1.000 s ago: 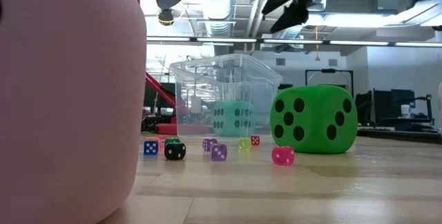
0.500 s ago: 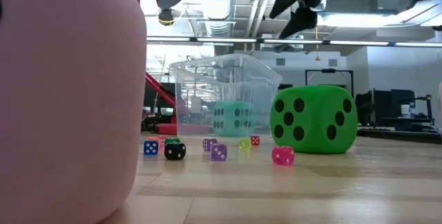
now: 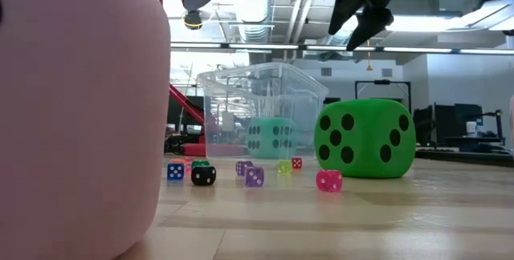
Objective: Pick & Place Dice
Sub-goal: Put the green dice into the transparent bin
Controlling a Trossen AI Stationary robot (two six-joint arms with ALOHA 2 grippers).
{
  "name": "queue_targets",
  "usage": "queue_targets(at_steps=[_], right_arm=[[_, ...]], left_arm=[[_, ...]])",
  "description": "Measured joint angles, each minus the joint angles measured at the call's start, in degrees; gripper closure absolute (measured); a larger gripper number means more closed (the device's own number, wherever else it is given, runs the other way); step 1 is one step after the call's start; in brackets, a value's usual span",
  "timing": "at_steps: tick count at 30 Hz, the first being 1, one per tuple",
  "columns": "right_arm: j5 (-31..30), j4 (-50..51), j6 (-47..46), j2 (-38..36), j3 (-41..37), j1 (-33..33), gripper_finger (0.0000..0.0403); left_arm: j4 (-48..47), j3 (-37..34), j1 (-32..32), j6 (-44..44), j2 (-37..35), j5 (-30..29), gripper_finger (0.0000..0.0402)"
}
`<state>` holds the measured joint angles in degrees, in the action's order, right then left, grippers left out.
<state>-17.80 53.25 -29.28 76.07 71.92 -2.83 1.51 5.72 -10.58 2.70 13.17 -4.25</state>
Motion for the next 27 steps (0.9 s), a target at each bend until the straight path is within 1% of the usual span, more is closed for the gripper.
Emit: queue_targets(at_steps=[6,11,14,22,24,27], right_arm=[[-7.7,0.8,-5.5,0.8,0.0,6.6,0.0003],[-8.8,1.1,-9.8,3.7,0.0,11.4,0.0003],[-10.8,0.8,-12.1,6.3,0.0,13.6,0.0003],[-11.7,0.8,-19.5,13.7,0.0,15.5,0.0003],[-13.4,0.8,-21.0,14.7,0.0,15.6,0.0003],[-13.7,0.4,-22.8,15.2,0.0,15.6,0.0003]], left_arm=[[0.0,0.0,0.0,0.0,0.0,0.0,0.0401],[0.0,0.0,0.0,0.0,0.0,0.0,0.0401],[0.0,0.0,0.0,0.0,0.0,0.0,0.0401],[0.0,0.0,0.0,0.0,0.0,0.0,0.0401],[0.0,0.0,0.0,0.0,0.0,0.0,0.0401],[0.0,0.0,0.0,0.0,0.0,0.0,0.0401]])
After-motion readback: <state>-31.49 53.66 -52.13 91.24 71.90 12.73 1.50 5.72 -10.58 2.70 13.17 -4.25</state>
